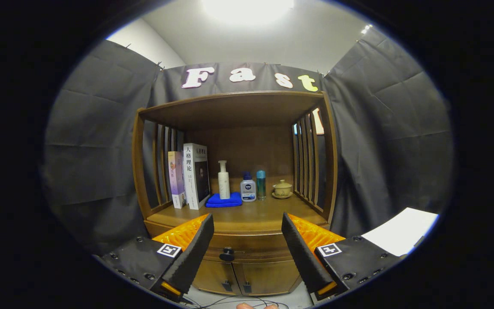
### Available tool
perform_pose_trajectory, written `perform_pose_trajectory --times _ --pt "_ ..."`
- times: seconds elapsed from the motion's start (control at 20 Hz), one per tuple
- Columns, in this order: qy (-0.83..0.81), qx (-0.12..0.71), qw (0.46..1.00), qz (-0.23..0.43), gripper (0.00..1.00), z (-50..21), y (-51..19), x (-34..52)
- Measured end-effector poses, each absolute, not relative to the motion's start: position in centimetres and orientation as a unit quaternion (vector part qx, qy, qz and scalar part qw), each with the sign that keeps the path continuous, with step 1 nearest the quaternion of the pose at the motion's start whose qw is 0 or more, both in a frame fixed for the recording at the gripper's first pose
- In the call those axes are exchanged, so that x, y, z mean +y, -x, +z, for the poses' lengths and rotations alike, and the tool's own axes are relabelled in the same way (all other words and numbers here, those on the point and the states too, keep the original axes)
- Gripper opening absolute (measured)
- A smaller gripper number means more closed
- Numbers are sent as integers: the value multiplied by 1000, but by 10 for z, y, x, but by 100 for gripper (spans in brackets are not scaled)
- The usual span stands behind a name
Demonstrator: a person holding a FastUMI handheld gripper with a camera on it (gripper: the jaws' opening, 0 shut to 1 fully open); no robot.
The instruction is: Pull open the drawer, take out the items inside it, and place them on the countertop above the cabinet.
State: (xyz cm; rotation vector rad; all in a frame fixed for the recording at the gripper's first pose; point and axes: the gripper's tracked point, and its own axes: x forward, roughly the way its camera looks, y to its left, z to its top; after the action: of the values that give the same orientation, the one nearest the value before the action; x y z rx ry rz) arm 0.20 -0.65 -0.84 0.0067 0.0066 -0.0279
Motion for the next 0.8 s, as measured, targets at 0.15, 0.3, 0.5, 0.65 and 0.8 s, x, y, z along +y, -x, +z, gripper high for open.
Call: perform_pose_trajectory --times 0.15,0.3,0.5,0.65,0.8 --pt "-1 11 1000 -17 99 -19 -8 -7" --pt "6 20 1000 -20 99 -32 -18 -5" --pt "16 45 999 -11 99 -61 -35 5" --pt "15 56 998 0 99 -80 -51 15" --pt "11 63 998 12 99 -100 -65 21"
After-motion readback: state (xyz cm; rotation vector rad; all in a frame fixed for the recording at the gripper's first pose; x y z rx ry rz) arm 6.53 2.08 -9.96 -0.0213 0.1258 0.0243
